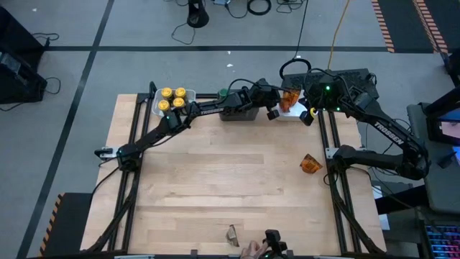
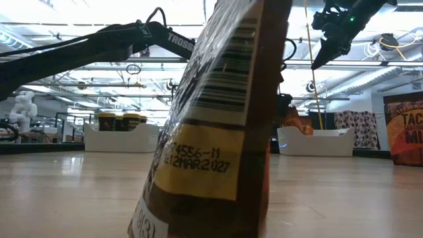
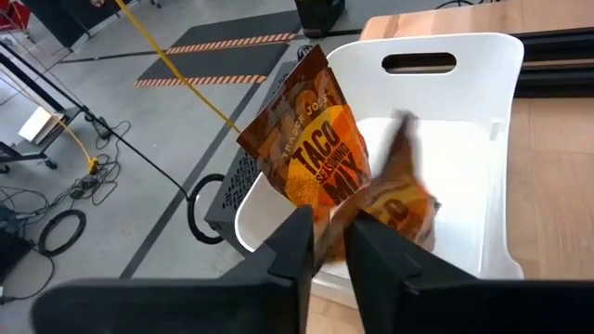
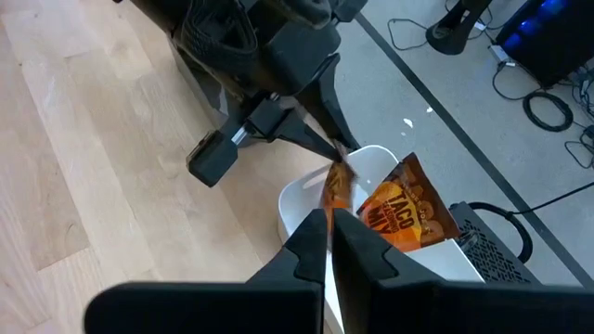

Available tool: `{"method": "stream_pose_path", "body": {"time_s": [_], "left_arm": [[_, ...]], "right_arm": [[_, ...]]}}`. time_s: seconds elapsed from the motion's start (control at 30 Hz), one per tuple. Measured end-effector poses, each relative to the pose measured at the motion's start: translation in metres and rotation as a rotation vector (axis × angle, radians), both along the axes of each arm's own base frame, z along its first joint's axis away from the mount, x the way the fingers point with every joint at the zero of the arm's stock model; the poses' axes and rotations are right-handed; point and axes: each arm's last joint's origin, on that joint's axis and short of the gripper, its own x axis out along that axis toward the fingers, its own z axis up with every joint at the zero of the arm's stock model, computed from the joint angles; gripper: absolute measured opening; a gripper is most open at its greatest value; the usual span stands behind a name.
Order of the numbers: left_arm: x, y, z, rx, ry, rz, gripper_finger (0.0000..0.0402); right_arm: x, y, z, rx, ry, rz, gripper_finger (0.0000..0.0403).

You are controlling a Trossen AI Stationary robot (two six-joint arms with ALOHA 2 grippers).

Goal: Sort spices by type
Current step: Put the top left orange seasoning pack into the right white bin, then put the bottom orange seasoning pack into the right white bin

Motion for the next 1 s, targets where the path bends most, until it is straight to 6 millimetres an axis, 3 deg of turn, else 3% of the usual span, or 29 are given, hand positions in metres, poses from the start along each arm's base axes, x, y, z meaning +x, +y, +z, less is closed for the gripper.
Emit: {"method": "stream_pose_path", "body": {"time_s": [0.27,0.77,0.87,1.0], "left_arm": [[0.000,0.001,0.001,0.009,-0.007,0.014,0.0108],[-0.001,-0.001,0.010,0.021,-0.023,0.027,0.0110],[-0.005,-0.004,0.025,0.005,-0.020,0.031,0.0110],[-0.018,-0.018,0.063,-0.015,0.012,0.019,0.0110]], "right_arm": [[0.000,0.000,0.000,0.002,0.002,0.000,0.0000],[0.000,0.000,0.000,0.004,0.005,0.001,0.0000],[0.000,0.000,-0.001,0.004,0.008,0.002,0.0000],[-0.001,0.001,-0.001,0.004,0.008,0.003,0.0000]]}}
